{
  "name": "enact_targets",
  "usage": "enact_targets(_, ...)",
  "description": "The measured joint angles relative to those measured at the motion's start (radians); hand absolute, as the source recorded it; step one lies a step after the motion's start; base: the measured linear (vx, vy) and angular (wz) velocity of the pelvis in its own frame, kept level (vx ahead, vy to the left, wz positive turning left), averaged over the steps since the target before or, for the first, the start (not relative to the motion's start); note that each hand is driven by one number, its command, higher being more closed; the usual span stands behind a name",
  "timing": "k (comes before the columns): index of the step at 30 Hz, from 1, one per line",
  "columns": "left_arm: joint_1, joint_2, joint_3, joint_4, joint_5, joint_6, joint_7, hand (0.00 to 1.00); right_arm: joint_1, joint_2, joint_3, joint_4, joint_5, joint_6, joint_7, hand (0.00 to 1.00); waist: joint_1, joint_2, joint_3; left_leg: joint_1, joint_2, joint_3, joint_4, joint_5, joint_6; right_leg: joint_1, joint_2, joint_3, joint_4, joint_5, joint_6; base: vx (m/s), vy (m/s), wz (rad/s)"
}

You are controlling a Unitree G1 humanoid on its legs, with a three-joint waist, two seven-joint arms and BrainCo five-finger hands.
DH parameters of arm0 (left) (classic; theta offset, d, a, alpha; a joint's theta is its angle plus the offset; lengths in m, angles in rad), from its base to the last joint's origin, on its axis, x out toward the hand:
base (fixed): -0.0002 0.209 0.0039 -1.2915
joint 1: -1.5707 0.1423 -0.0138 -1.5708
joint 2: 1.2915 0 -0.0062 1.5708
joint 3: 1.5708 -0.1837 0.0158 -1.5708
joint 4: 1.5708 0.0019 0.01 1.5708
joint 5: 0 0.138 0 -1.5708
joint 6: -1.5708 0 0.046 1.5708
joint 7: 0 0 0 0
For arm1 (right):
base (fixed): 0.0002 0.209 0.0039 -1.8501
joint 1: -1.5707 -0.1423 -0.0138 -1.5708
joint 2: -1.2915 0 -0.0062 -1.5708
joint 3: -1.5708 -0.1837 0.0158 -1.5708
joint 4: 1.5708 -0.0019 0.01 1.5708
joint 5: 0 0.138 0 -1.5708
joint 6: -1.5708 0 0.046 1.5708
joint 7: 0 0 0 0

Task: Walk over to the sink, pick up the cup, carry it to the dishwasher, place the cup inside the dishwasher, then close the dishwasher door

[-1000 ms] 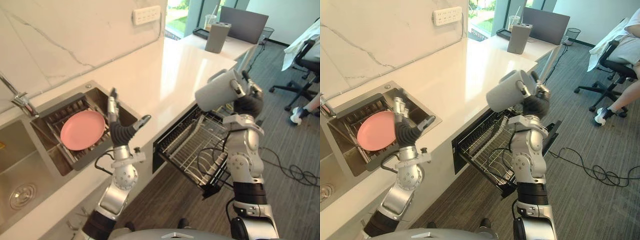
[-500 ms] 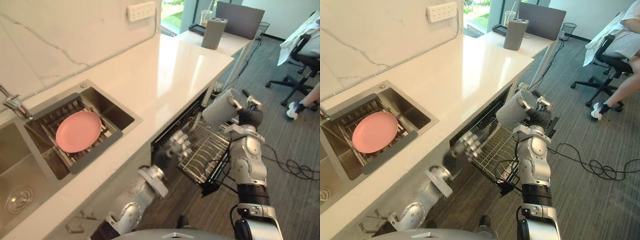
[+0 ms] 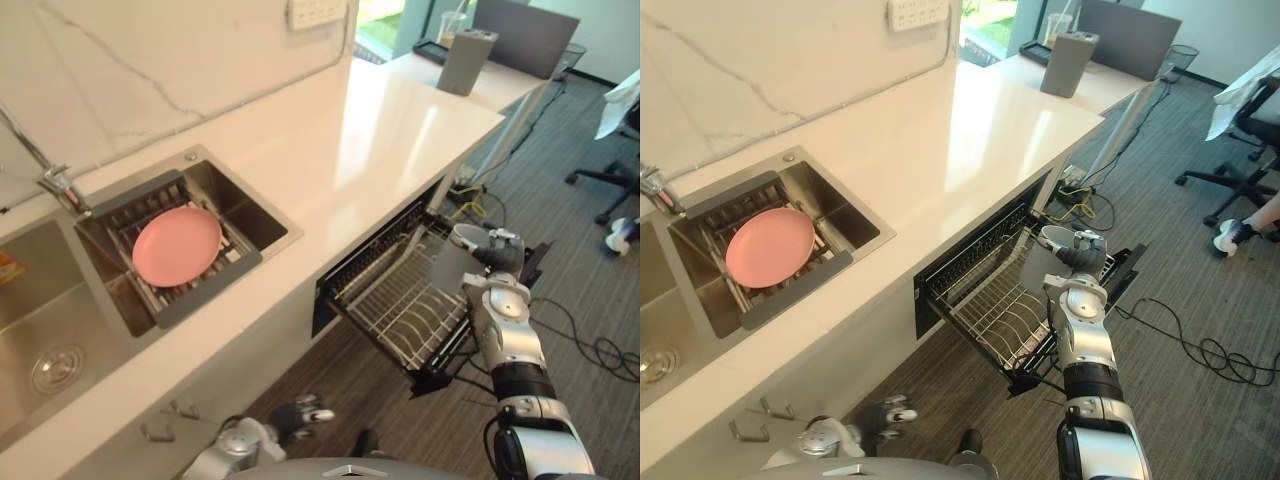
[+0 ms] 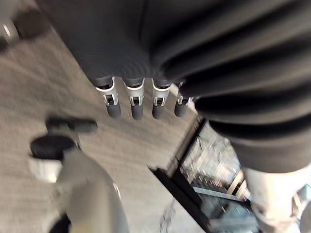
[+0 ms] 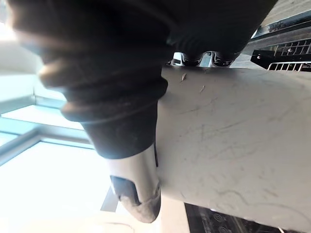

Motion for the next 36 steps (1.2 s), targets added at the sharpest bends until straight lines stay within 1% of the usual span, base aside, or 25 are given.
enact_targets(2,-0.042,0.007,0.095,0.073,0.063,-0.052,0.065,0.0,-0.103,-0.043,0.019,0.084,0.0,-0.018,-0.006,1.0,0.019,0.007,0.079,-0.056,0.003,-0.023,0.0,0.026,-0.001,-0.051,0.0,-0.014,0.018,-0.001,-0.001,-0.16,0.006,0.29)
enact_targets(3,-0.056,0.008,0.117,0.091,0.077,-0.064,0.082,0.0,-0.133,-0.055,0.027,0.105,0.0,-0.024,-0.007,1.0,0.023,0.008,0.103,-0.07,0.005,-0.029,0.0,0.033,-0.003,-0.066,0.001,-0.015,0.024,-0.001,-0.002,-0.16,-0.016,0.31)
enact_targets(4,-0.078,0.011,0.157,0.125,0.097,-0.083,0.119,0.0,-0.186,-0.075,0.04,0.136,0.0,-0.031,-0.009,1.0,0.034,0.01,0.15,-0.094,0.007,-0.044,0.0,0.05,-0.002,-0.092,0.003,-0.022,0.033,0.002,-0.006,-0.11,-0.022,0.23)
enact_targets(5,-0.088,0.014,0.177,0.145,0.112,-0.095,0.14,0.0,-0.209,-0.083,0.045,0.151,0.0,-0.038,-0.013,1.0,0.04,0.009,0.172,-0.109,0.009,-0.049,0.0,0.059,-0.003,-0.105,0.003,-0.029,0.037,0.005,-0.01,-0.11,-0.041,0.33)
enact_targets(7,-0.128,0.013,0.251,0.186,0.112,-0.141,0.218,0.0,-0.283,-0.105,0.048,0.204,0.001,-0.047,-0.033,1.0,0.062,0.009,0.239,-0.162,0.012,-0.074,0.0,0.091,-0.008,-0.147,0.005,-0.05,0.049,0.014,-0.023,-0.05,-0.041,0.32)
enact_targets(8,-0.137,0.013,0.262,0.199,0.112,-0.15,0.236,0.0,-0.301,-0.106,0.053,0.223,0.001,-0.049,-0.037,1.0,0.066,0.007,0.249,-0.172,0.013,-0.076,0.0,0.094,-0.009,-0.155,0.005,-0.053,0.05,0.019,-0.029,-0.01,-0.038,0.19)
enact_targets(10,-0.149,0.015,0.303,0.247,0.112,-0.18,0.29,0.0,-0.338,-0.108,0.107,0.263,0.001,-0.051,-0.044,1.0,0.086,0.001,0.254,-0.215,0.012,-0.083,0.0,0.101,-0.004,-0.196,0.004,-0.057,0.054,0.022,-0.033,0.03,-0.042,0.11)
enact_targets(12,-0.151,0.016,0.322,0.286,0.111,-0.188,0.324,0.0,-0.353,-0.109,0.134,0.271,0.001,-0.052,-0.047,1.0,0.094,0.001,0.254,-0.244,0.008,-0.097,0.0,0.106,-0.002,-0.22,0.002,-0.06,0.058,0.022,-0.033,0.05,-0.05,0.15)
enact_targets(13,-0.15,0.016,0.333,0.319,0.111,-0.192,0.34,0.0,-0.377,-0.109,0.155,0.304,0.001,-0.057,-0.047,1.0,0.095,0.0,0.256,-0.262,0.008,-0.102,0.0,0.111,0.001,-0.236,0.001,-0.061,0.061,0.022,-0.033,0.05,-0.051,0.16)
enact_targets(15,-0.149,0.013,0.339,0.355,0.111,-0.193,0.355,0.0,-0.407,-0.11,0.167,0.337,0.001,-0.059,-0.048,1.0,0.103,0.001,0.26,-0.285,0.007,-0.106,0.004,0.114,0.001,-0.257,0.001,-0.061,0.064,0.022,-0.033,0.04,-0.052,0.09)
enact_targets(16,-0.15,0.011,0.34,0.374,0.11,-0.198,0.356,0.0,-0.431,-0.115,0.182,0.364,0.001,-0.059,-0.049,1.0,0.113,0.002,0.261,-0.311,0.007,-0.111,0.005,0.12,0.002,-0.283,0.0,-0.061,0.068,0.023,-0.034,0.03,-0.055,0.09)
enact_targets(18,-0.154,0.009,0.34,0.385,0.111,-0.205,0.346,0.0,-0.453,-0.123,0.2,0.393,0.001,-0.058,-0.048,1.0,0.116,0.006,0.273,-0.33,0.006,-0.123,0.005,0.126,0.003,-0.298,0.0,-0.061,0.071,0.022,-0.034,0.02,-0.057,0.16)
enact_targets(20,-0.164,0.007,0.335,0.391,0.137,-0.214,0.289,0.0,-0.464,-0.146,0.201,0.419,0.001,-0.057,-0.046,1.0,0.121,0.02,0.298,-0.355,0.005,-0.135,0.005,0.131,0.001,-0.321,-0.005,-0.058,0.091,0.013,-0.032,0.0,-0.05,0.22)
enact_targets(22,-0.169,0.007,0.326,0.393,0.179,-0.213,0.256,0.0,-0.469,-0.165,0.213,0.424,0.001,-0.055,-0.034,1.0,0.125,0.033,0.309,-0.373,0.001,-0.143,0.005,0.134,-0.001,-0.342,-0.012,-0.057,0.105,0.008,-0.031,-0.01,-0.036,0.1)
enact_targets(23,-0.174,0.008,0.311,0.395,0.193,-0.21,0.255,0.0,-0.486,-0.179,0.243,0.45,-0.001,-0.051,-0.021,1.0,0.127,0.046,0.319,-0.381,-0.001,-0.143,0.005,0.137,0.001,-0.354,-0.016,-0.055,0.115,0.006,-0.031,-0.02,-0.041,0.02)
enact_targets(25,-0.189,0.008,0.291,0.415,0.194,-0.201,0.274,0.0,-0.493,-0.178,0.261,0.462,-0.023,-0.038,-0.003,1.0,0.129,0.056,0.325,-0.393,-0.001,-0.143,0.005,0.138,0.001,-0.37,-0.017,-0.051,0.121,0.006,-0.03,-0.01,-0.044,-0.04)
enact_targets(28,-0.211,0.009,0.275,0.451,0.197,-0.178,0.305,0.0,-0.495,-0.178,0.299,0.473,-0.076,-0.033,0.033,1.0,0.13,0.057,0.325,-0.413,0.003,-0.147,0.005,0.143,-0.002,-0.392,-0.015,-0.05,0.126,0.004,-0.033,-0.01,-0.051,0.0)
enact_targets(30,-0.215,0.007,0.273,0.466,0.198,-0.167,0.322,0.0,-0.492,-0.177,0.324,0.493,-0.112,-0.032,0.042,1.0,0.13,0.057,0.325,-0.416,0.003,-0.151,0.005,0.144,-0.003,-0.395,-0.015,-0.05,0.131,0.0,-0.033,0.0,-0.054,0.04)
enact_targets(34,-0.216,0.005,0.269,0.5,0.211,-0.164,0.332,0.0,-0.484,-0.184,0.36,0.506,-0.222,-0.031,0.075,1.0,0.125,0.057,0.325,-0.427,0.005,-0.169,0.005,0.147,-0.006,-0.409,-0.016,-0.056,0.161,-0.021,-0.035,0.0,-0.047,0.1)
enact_targets(35,-0.215,0.005,0.269,0.504,0.211,-0.164,0.332,0.0,-0.484,-0.188,0.365,0.512,-0.234,-0.031,0.08,1.0,0.125,0.057,0.325,-0.428,0.006,-0.173,0.005,0.147,-0.007,-0.41,-0.016,-0.057,0.164,-0.024,-0.036,-0.01,-0.044,0.16)
enact_targets(36,-0.215,0.005,0.268,0.508,0.212,-0.164,0.332,0.0,-0.483,-0.199,0.383,0.529,-0.238,-0.031,0.094,0.0,0.126,0.057,0.325,-0.43,0.008,-0.181,0.005,0.149,-0.009,-0.41,-0.016,-0.059,0.172,-0.032,-0.037,-0.01,-0.045,0.16)
